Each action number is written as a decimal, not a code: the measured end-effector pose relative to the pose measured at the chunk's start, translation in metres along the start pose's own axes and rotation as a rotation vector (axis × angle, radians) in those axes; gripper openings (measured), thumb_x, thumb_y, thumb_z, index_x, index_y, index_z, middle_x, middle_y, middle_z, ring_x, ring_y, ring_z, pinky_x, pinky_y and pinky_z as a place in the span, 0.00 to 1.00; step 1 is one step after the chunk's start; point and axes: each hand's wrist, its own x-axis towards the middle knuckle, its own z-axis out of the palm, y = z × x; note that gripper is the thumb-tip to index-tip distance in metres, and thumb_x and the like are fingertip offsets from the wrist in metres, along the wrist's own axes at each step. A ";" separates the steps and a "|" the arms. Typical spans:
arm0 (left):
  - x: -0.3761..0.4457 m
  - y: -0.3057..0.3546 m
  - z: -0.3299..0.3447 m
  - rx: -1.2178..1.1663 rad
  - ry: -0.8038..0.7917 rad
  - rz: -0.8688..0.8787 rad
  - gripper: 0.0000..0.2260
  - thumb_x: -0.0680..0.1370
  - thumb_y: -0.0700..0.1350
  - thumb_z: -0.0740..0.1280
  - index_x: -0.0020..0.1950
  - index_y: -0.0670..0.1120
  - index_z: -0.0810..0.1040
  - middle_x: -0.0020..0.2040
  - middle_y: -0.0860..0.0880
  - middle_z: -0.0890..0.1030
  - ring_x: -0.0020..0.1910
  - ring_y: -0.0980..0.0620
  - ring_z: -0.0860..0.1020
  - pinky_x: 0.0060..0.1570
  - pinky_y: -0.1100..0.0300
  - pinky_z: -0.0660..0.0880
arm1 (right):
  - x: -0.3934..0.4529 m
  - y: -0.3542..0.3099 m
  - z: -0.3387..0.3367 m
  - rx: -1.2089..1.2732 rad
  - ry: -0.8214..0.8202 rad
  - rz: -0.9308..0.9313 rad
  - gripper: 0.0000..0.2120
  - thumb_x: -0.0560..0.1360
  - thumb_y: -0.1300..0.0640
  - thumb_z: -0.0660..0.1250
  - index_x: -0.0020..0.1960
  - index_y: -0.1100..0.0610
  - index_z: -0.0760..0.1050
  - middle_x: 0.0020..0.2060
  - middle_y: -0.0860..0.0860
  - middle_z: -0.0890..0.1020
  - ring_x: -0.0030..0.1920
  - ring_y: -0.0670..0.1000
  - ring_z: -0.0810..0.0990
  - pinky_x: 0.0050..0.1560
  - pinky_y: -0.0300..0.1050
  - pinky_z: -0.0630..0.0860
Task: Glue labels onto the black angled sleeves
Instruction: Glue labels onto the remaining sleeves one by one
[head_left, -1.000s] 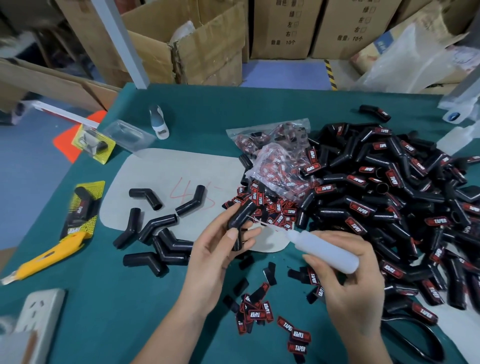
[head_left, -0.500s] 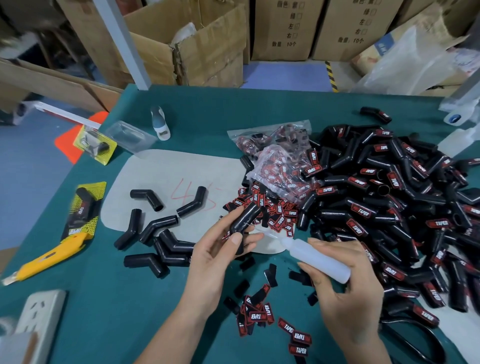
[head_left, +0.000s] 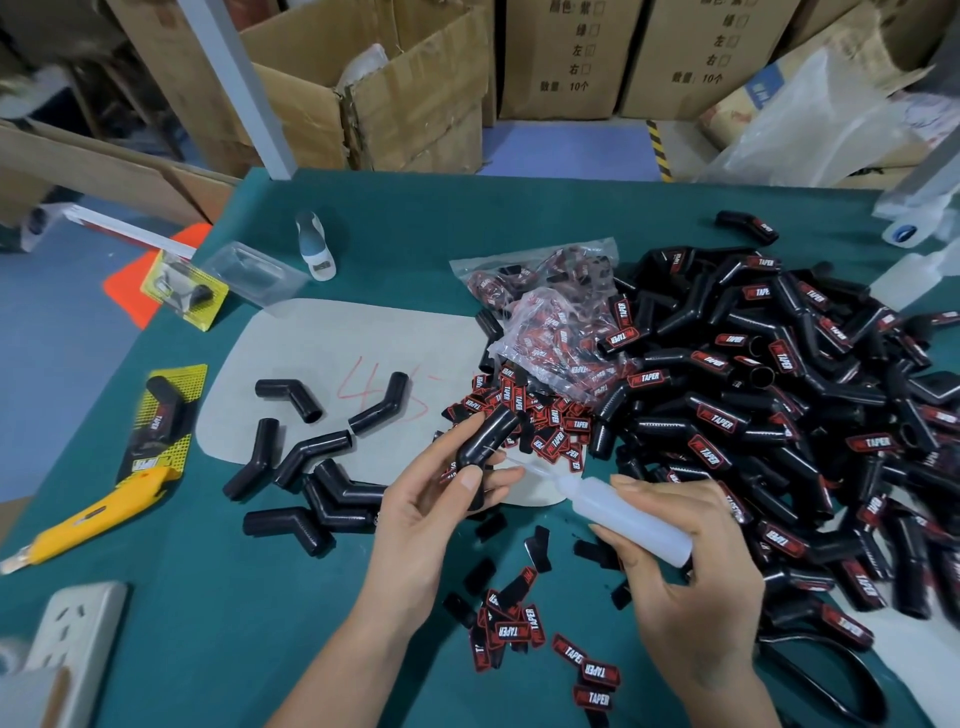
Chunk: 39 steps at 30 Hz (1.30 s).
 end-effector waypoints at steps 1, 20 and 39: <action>0.000 0.000 0.000 0.002 -0.001 -0.001 0.19 0.82 0.47 0.70 0.73 0.54 0.79 0.64 0.42 0.84 0.60 0.39 0.85 0.59 0.55 0.81 | 0.000 0.000 0.000 -0.005 -0.001 0.000 0.12 0.75 0.58 0.73 0.56 0.47 0.77 0.54 0.46 0.83 0.52 0.53 0.83 0.45 0.58 0.79; 0.000 0.000 0.001 0.015 0.011 -0.005 0.19 0.80 0.48 0.70 0.72 0.55 0.80 0.63 0.43 0.85 0.59 0.40 0.85 0.58 0.55 0.81 | -0.001 0.002 0.001 -0.068 -0.001 -0.057 0.19 0.67 0.70 0.77 0.52 0.53 0.78 0.50 0.49 0.83 0.47 0.58 0.84 0.46 0.52 0.78; -0.001 0.002 0.003 0.029 0.021 -0.004 0.19 0.80 0.49 0.71 0.71 0.56 0.81 0.62 0.44 0.85 0.58 0.42 0.86 0.58 0.55 0.81 | 0.000 0.003 -0.001 -0.069 -0.005 -0.075 0.23 0.67 0.70 0.77 0.57 0.54 0.76 0.53 0.43 0.81 0.48 0.54 0.82 0.47 0.49 0.78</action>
